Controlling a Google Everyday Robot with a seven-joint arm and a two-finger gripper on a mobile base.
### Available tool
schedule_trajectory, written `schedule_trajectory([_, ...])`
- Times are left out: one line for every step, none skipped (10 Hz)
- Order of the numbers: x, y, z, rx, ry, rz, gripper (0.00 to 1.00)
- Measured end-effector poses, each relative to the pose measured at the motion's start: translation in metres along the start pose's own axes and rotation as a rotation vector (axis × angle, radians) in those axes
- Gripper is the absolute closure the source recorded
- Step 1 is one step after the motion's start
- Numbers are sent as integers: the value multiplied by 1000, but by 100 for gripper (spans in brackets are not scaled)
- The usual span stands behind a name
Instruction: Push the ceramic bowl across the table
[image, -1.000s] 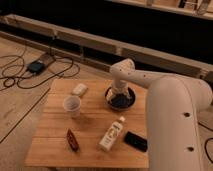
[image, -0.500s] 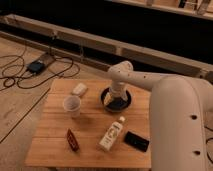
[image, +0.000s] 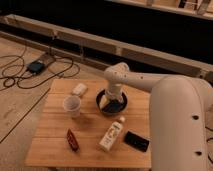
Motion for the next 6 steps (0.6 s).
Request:
schedule_trajectory([-3, -8, 0, 11, -8, -18, 20])
schedule_trajectory([-5, -13, -1, 19, -10, -30, 20])
schedule_trajectory([-7, -21, -2, 30, -16, -48, 20])
schedule_trajectory([-9, -26, -2, 38, -19, -60, 20])
schedule_trajectory([-10, -29, -3, 46, -22, -68, 20])
schedule_trajectory([-10, -33, -5, 58, -21, -73, 20])
